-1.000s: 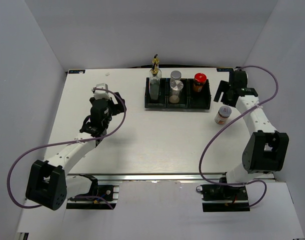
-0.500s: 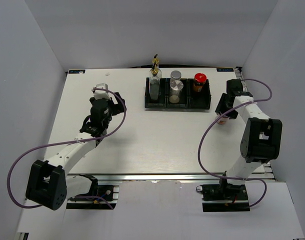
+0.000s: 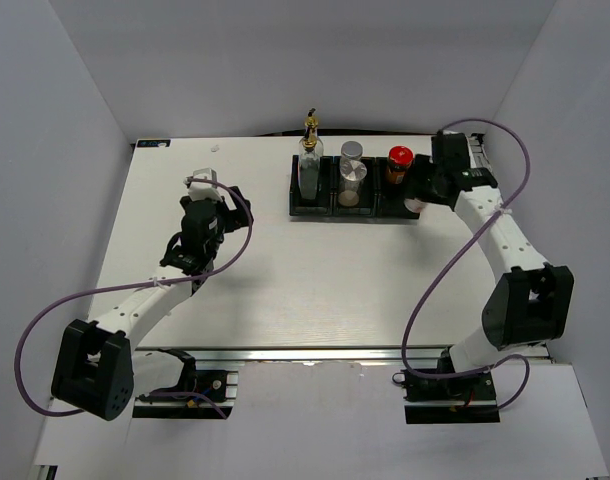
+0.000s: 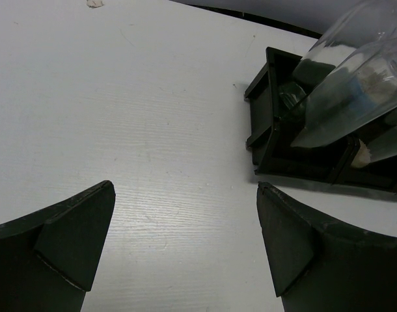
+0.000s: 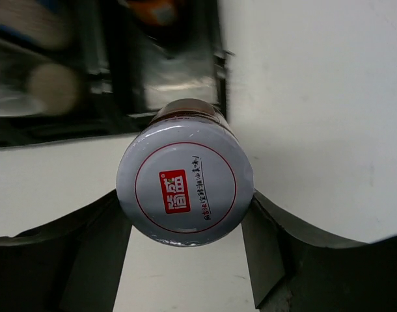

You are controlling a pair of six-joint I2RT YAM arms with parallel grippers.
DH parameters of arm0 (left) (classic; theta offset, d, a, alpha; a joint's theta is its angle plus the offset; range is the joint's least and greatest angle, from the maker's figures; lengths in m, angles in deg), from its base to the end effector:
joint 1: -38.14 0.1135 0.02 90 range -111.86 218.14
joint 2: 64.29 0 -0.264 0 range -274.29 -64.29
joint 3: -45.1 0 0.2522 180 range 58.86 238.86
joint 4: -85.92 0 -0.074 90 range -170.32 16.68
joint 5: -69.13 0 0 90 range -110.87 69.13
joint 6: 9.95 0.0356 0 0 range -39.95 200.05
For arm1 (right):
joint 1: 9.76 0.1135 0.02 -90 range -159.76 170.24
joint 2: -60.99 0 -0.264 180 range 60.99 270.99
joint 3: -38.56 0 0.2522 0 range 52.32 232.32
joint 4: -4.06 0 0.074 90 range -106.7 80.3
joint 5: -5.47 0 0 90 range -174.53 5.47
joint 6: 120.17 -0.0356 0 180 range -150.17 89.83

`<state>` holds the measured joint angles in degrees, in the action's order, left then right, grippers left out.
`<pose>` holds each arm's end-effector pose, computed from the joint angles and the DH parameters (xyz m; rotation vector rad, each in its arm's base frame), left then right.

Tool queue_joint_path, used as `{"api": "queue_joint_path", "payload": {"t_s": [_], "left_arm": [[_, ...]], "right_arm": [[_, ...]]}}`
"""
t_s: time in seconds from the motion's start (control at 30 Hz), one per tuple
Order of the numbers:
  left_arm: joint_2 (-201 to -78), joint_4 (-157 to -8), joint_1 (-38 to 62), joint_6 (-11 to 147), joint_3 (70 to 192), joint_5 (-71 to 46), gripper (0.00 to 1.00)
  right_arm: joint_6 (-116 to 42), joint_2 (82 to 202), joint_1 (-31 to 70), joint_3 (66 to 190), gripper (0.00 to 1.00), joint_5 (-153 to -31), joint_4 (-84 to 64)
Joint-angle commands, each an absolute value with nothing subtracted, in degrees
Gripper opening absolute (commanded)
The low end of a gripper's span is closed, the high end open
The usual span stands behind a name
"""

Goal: Organize the condiment bottles

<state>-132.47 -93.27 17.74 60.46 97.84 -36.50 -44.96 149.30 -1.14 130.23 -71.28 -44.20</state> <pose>0.2554 -0.0848 0.2611 -0.1765 1.8417 -0.2347 0.3383 0.0430 0.3155 0.2373 2.3172 -0.0686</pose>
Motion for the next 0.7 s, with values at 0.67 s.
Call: {"api": "queue_joint_path", "payload": {"t_s": [0.67], "left_arm": [[-131.3, -93.9, 17.8, 61.2, 97.0, -39.2, 0.98]], "right_arm": [[-44.9, 169.4, 6.1, 145.5, 0.32, -65.9, -30.1]]}}
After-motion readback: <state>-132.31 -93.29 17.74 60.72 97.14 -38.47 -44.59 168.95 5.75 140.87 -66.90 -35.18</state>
